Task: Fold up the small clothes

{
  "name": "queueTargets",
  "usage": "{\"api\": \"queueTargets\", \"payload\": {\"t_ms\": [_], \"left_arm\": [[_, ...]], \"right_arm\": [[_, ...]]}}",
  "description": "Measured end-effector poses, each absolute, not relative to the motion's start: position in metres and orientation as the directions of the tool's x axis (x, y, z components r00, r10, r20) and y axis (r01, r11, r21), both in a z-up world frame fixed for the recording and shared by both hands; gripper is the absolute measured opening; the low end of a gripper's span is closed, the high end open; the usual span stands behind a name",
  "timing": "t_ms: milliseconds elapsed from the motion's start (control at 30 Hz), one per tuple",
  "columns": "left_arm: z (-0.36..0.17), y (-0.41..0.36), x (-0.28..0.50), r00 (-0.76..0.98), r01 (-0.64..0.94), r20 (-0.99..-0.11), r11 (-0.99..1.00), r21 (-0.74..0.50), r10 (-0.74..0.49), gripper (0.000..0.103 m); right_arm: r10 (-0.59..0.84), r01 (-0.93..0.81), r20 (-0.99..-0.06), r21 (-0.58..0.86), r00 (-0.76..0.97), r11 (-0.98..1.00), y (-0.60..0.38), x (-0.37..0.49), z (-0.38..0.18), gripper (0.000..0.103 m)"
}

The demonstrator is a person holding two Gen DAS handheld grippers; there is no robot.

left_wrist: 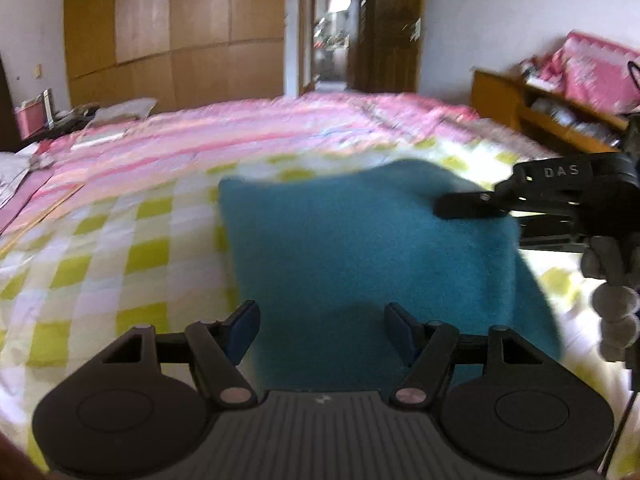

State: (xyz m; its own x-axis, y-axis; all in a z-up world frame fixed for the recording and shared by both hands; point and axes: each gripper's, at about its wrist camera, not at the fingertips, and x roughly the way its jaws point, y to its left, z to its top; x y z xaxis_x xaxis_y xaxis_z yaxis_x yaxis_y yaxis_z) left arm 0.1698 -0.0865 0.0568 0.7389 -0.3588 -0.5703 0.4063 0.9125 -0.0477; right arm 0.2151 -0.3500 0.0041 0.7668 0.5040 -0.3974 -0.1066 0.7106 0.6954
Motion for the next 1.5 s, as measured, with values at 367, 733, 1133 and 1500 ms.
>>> {"api": "queueTargets", "payload": {"t_ms": [367,733,1133,1500], "left_arm": [[0.04,-0.144,0.174,0.781,0.427,-0.554,0.894,0.137,-0.288,0.072],[0.045,-0.15,0.171,0.765,0.413,-0.589,0.9,0.138,-0.26,0.072],[0.05,-0.144,0.172,0.735,0.302,-0.657,0.948,0.099,-0.166,0.072],[0.045,-0.153,0.182,0.701,0.27,-0.703,0.957,0.11,-0.118,0.075]], "right_arm": [[0.425,-0.022,-0.447,0.668,0.787,0.743,-0.372,0.221,-0.012,0.025],[0.368,-0.012,-0.455,0.616,0.811,0.787,-0.372,0.221,-0.016,0.027],[0.227,-0.05,-0.432,0.384,0.873,0.922,-0.35,0.189,0.02,0.033],[0.221,-0.095,-0.477,0.274,0.851,0.957,-0.334,0.199,0.0,0.026]]}}
